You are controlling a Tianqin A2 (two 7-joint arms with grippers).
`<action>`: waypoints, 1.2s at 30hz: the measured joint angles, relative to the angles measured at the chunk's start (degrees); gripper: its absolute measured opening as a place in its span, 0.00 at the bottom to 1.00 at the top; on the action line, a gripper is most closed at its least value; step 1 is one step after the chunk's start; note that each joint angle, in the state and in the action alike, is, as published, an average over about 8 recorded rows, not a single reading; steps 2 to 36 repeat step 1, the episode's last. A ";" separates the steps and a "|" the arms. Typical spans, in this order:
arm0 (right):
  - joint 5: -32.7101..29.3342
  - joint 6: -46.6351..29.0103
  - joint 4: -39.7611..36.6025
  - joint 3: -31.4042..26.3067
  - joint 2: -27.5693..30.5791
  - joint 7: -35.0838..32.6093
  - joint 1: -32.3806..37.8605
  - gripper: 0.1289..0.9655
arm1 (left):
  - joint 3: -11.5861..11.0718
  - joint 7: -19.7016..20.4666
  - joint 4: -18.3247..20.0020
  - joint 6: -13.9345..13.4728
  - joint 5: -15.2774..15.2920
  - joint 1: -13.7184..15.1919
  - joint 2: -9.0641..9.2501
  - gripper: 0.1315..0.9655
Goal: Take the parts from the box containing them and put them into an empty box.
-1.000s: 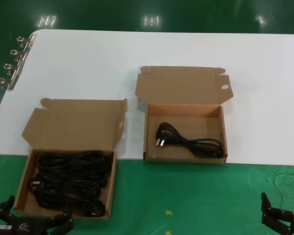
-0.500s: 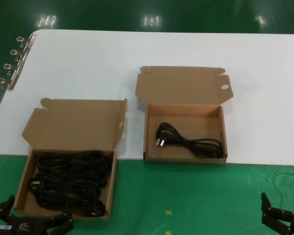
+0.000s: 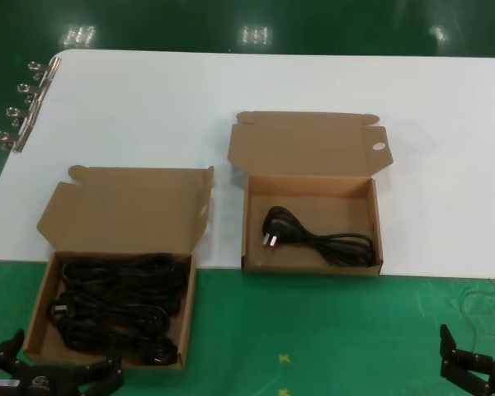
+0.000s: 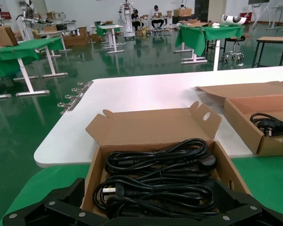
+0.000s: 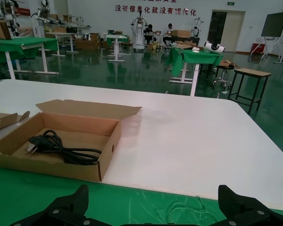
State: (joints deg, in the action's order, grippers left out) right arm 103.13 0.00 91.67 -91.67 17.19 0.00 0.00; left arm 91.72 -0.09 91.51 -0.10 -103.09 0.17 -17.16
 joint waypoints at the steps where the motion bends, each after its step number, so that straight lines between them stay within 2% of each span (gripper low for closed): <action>1: 0.00 0.00 0.00 0.00 0.00 0.00 0.00 1.00 | 0.00 0.00 0.00 0.00 0.00 0.00 0.00 1.00; 36: 0.00 0.00 0.00 0.00 0.00 0.00 0.00 1.00 | 0.00 0.00 0.00 0.00 0.00 0.00 0.00 1.00</action>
